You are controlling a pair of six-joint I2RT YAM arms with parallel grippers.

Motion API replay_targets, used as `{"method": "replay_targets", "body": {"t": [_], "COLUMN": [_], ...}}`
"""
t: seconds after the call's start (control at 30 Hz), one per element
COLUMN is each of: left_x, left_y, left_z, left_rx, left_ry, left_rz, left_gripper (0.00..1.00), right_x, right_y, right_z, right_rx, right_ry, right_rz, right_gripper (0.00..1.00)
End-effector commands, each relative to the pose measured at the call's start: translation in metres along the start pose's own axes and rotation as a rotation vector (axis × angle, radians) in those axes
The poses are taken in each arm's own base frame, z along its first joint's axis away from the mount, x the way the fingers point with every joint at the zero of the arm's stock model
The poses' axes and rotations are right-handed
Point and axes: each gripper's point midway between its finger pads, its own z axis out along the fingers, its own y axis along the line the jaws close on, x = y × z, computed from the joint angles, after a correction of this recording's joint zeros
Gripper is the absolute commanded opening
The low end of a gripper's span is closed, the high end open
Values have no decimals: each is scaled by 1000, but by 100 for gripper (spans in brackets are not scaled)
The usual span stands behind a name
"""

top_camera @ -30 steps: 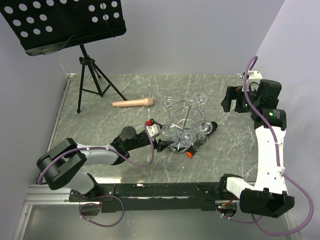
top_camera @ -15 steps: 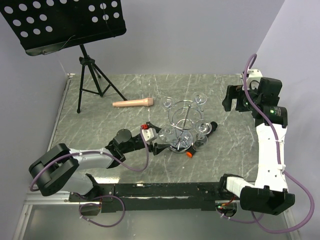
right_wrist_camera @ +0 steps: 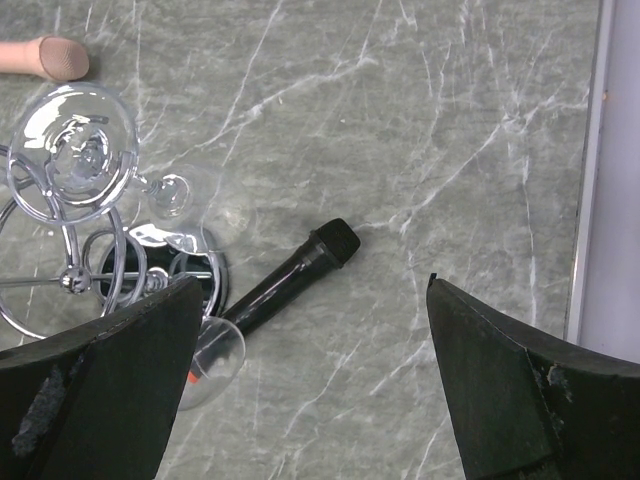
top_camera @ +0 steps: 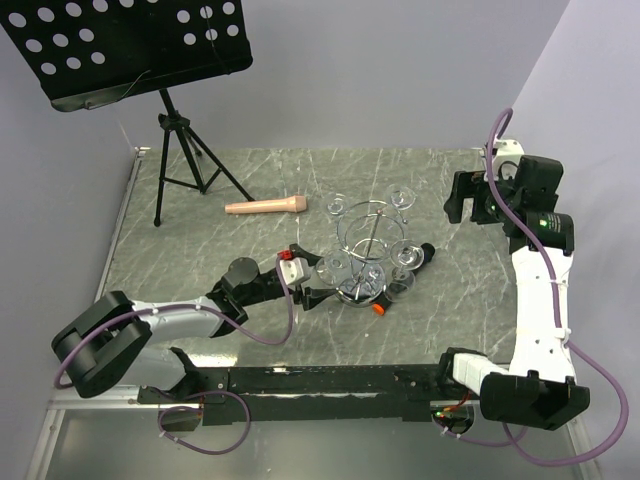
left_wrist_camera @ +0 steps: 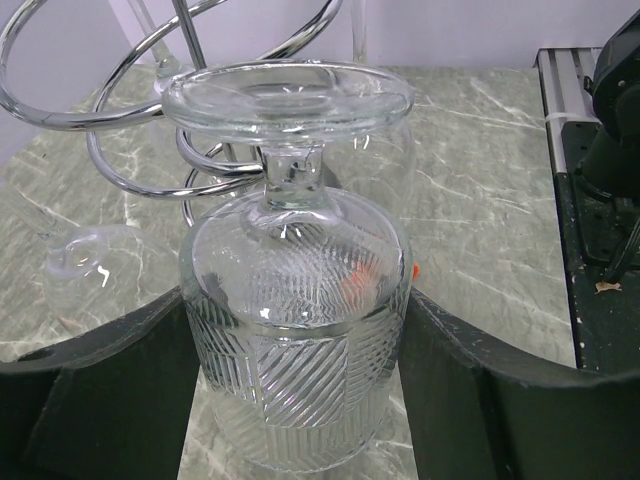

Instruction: Take the wine glass off the wine glass rack

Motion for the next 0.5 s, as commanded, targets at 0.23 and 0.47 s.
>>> {"method": "replay_targets", "body": {"t": [0.23,0.47], "left_x": [-59,-69], "left_y": [3,7], "left_z": [16,12], "left_rx": [-4,-92], "left_ry": [-220,-275], "left_rz": [16,-111], "left_gripper": [1,1], "right_x": [-2,-4], "right_y": [-5,-12], "right_z": [1,3], "right_rx": [22,49], "right_ry": [-30,-12], "right_rz": [-29,-52], "right_gripper": [99,99]}}
